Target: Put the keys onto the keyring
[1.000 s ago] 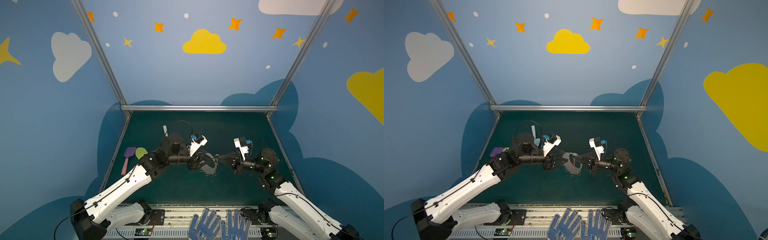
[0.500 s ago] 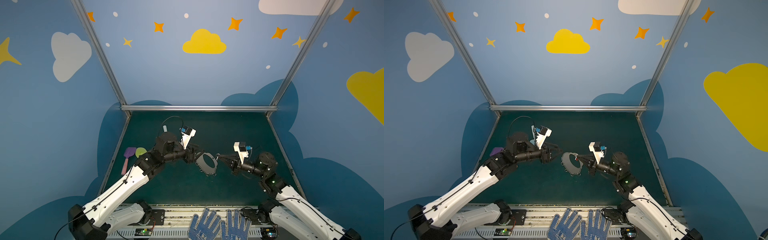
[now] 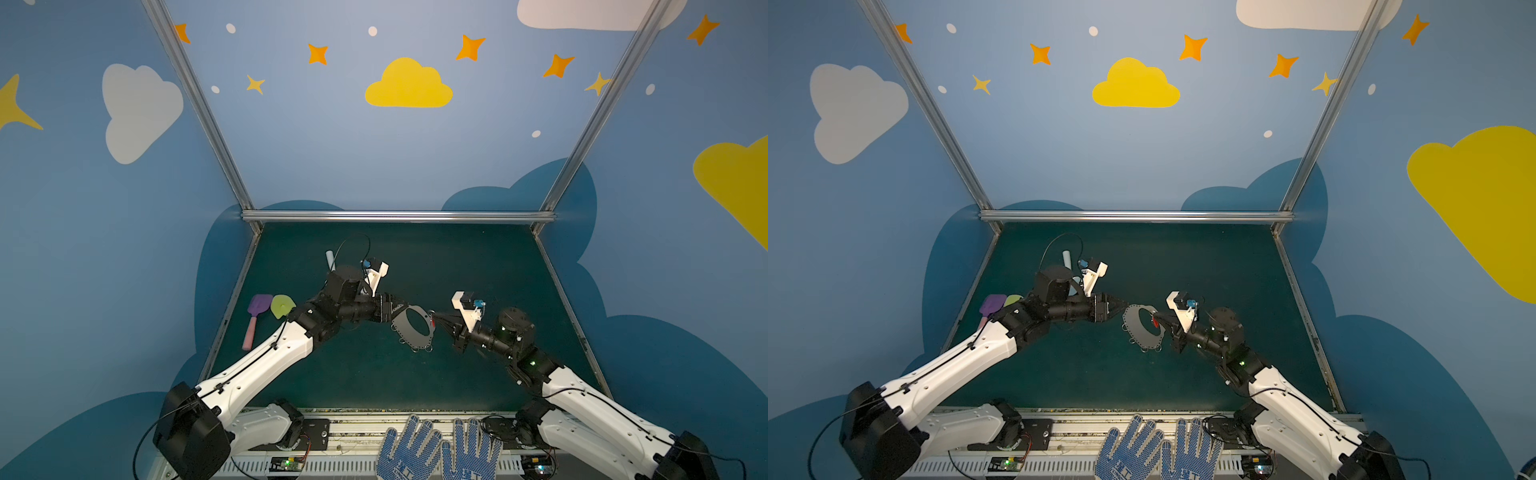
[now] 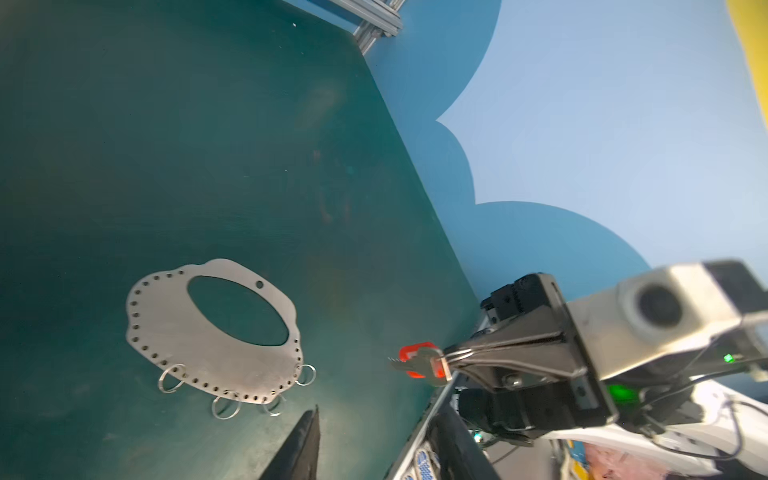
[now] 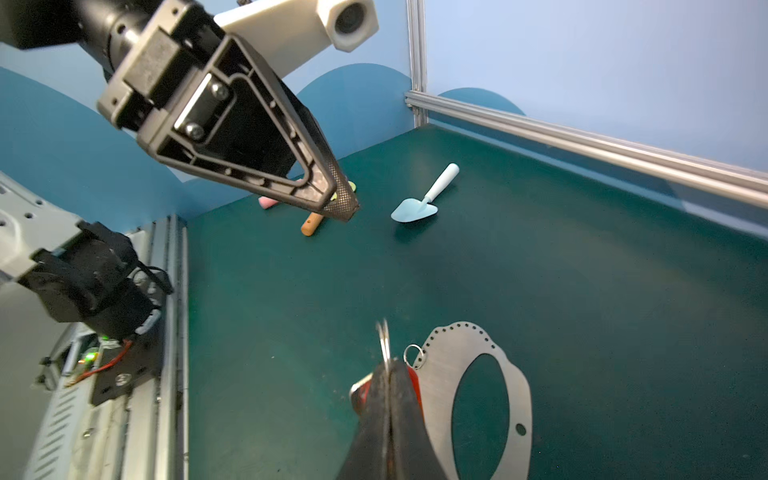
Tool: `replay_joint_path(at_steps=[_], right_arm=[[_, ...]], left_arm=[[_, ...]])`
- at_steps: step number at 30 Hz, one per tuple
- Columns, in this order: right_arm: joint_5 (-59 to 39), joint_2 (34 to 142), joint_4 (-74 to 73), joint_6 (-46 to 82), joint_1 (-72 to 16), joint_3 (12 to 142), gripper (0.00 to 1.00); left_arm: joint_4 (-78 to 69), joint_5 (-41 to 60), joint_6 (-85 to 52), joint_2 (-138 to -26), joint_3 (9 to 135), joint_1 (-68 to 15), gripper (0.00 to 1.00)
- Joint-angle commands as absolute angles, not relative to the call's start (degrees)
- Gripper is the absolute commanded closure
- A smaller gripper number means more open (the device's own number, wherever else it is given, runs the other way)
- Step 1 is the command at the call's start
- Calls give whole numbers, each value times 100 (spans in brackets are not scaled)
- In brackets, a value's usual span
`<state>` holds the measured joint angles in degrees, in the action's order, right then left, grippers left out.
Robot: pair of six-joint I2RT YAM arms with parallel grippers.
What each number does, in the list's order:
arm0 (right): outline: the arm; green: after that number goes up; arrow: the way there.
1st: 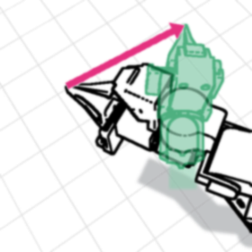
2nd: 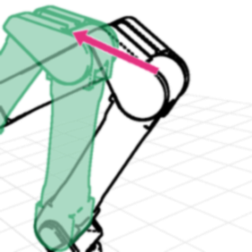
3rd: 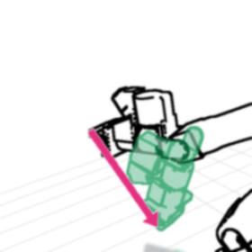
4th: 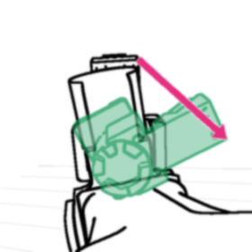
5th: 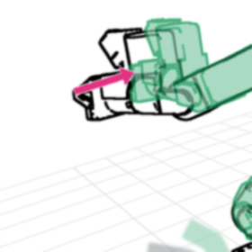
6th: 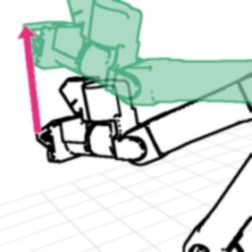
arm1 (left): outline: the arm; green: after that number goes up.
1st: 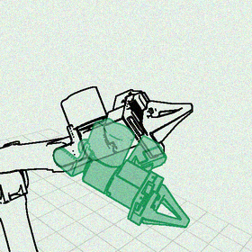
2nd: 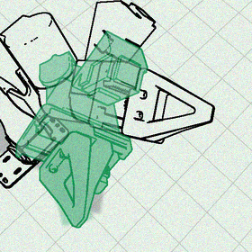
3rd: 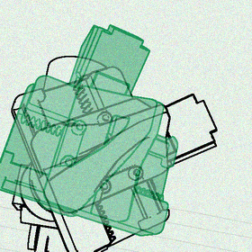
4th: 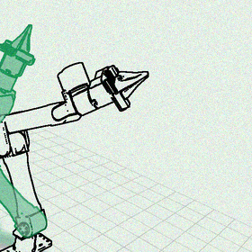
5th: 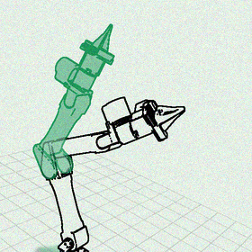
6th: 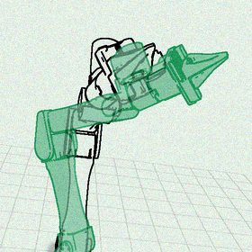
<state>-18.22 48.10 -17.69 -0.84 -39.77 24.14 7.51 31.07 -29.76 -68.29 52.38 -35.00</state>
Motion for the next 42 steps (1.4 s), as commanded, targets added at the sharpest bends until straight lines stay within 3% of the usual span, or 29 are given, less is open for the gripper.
replay_joint_path(at_steps=[1,4,14,26,34,42], right_arm=[[-314,4850,-1797,-821,-4319,2488,100],[400,4959,-2143,-1204,-4489,2363,100],[1193,5244,-2516,-2379,-5070,2340,100],[1302,5439,-2726,-2776,-5462,2354,100],[1095,5320,-2308,-2274,-5394,2501,100],[809,4988,-725,-31,-4827,2774,100]], left_arm=[[522,3423,-3377,-6958,5357,-3413,53],[290,3569,-3673,-7068,5310,-3340,52],[-299,4130,-4468,-7477,5243,-3333,50],[-471,4622,-4749,-7761,5339,-3397,46],[-232,4342,-4546,-7764,5340,-3419,46],[914,3099,-4082,-7710,5361,-3410,44]])
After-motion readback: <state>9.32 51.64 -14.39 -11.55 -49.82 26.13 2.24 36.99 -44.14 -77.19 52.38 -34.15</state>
